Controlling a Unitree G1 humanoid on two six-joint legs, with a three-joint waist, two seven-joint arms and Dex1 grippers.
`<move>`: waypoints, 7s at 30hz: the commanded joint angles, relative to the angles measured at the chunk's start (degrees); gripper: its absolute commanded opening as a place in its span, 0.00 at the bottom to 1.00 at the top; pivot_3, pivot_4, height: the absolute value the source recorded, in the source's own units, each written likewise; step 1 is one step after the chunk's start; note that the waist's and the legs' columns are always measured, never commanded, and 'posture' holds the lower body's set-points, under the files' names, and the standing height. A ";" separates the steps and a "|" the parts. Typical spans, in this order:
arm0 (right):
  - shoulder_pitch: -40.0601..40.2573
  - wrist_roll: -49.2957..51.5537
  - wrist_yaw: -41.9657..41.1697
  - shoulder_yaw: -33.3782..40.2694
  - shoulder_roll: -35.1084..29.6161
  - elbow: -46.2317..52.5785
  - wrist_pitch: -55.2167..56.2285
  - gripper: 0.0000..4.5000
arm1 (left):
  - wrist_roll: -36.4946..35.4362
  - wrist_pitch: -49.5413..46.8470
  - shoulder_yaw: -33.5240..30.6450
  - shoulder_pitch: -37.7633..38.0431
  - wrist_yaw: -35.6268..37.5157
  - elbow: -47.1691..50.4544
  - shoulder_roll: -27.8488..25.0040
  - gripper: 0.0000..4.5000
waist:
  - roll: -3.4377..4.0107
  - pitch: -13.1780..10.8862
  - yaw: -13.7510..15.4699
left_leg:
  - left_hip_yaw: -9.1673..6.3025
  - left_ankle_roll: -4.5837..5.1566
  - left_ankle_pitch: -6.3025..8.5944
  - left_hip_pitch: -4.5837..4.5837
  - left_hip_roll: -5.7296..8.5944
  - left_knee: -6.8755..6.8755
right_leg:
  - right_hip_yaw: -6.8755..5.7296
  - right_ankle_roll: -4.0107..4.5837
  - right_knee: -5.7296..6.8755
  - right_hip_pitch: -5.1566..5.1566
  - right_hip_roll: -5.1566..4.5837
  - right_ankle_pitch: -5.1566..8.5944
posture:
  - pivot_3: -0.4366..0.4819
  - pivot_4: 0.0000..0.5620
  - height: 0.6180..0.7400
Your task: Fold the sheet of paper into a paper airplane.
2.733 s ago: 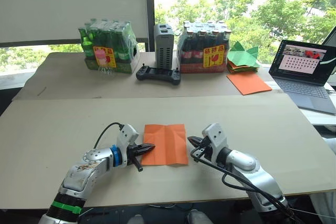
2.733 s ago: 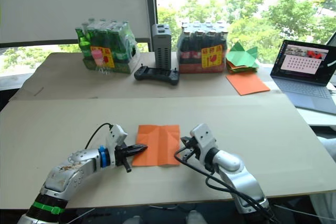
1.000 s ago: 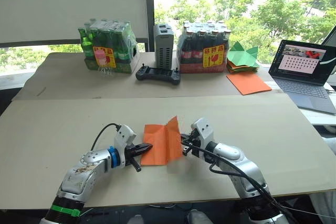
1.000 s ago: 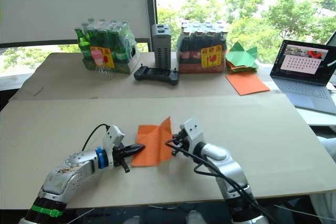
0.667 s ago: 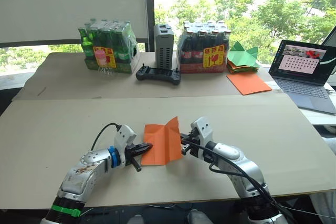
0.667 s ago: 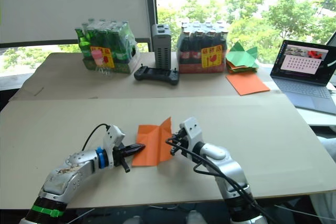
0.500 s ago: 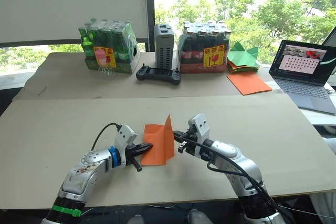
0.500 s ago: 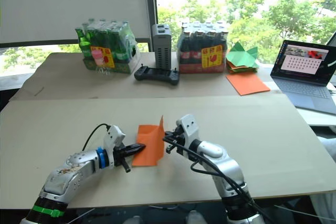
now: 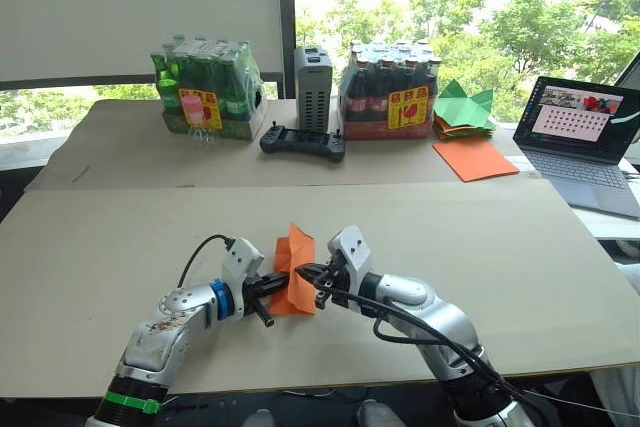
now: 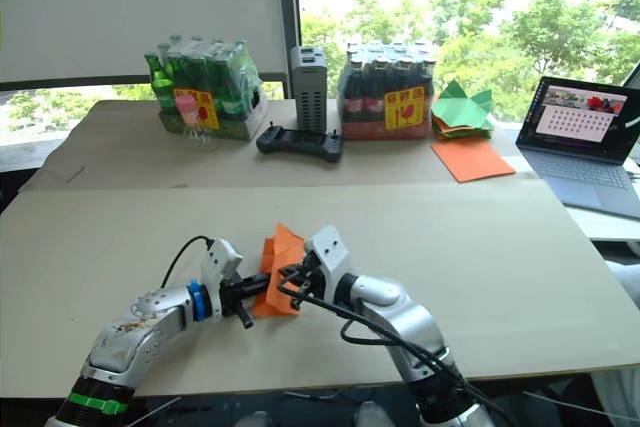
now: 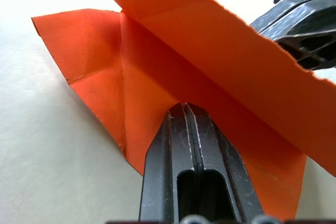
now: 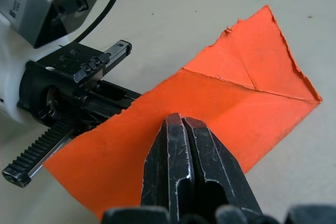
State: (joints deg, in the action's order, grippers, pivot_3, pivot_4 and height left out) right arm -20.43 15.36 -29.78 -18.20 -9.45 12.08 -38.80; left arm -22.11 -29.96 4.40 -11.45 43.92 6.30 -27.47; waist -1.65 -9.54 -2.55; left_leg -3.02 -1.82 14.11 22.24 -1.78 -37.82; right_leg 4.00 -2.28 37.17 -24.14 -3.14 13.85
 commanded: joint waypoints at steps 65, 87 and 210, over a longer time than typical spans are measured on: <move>0.65 -9.84 -1.51 -4.47 -3.13 -5.61 3.47 0.01 | 0.22 1.00 -1.26 4.36 0.02 -1.37 -0.52 0.00 | 0.30 0.25 0.04 | 0.01 0.00 0.00 -0.31 0.00 0.00 | 0.00 -0.01 -0.02 0.30 0.00 0.01 | 0.48 0.27 1.00; -6.58 -12.11 3.78 -0.01 1.06 -20.91 10.70 0.01 | -0.16 -0.56 -2.86 5.85 -0.88 2.03 -1.01 0.00 | 0.30 0.25 -0.09 | 0.02 0.02 0.02 -1.00 -0.02 0.10 | -0.01 -0.06 -0.17 1.01 0.01 0.07 | 0.48 0.27 1.00; -2.04 7.44 -17.40 5.52 -9.55 2.93 -3.48 0.01 | -5.65 -4.79 -7.99 3.52 -2.35 5.78 -0.26 0.00 | 0.08 0.04 -0.04 | 0.00 0.01 0.02 -0.90 -0.05 0.62 | -0.03 -0.41 -0.53 0.84 0.01 0.37 | 0.48 0.27 1.00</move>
State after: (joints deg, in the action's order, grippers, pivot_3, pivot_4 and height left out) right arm -21.85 20.87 -47.14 -14.32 -19.02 12.49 -42.00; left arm -26.14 -34.09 -1.87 -6.84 41.70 9.29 -27.36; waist -1.57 -9.49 -2.59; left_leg -3.01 -1.81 14.13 21.36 -1.83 -37.20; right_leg 3.96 -2.68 36.63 -23.31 -3.13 14.22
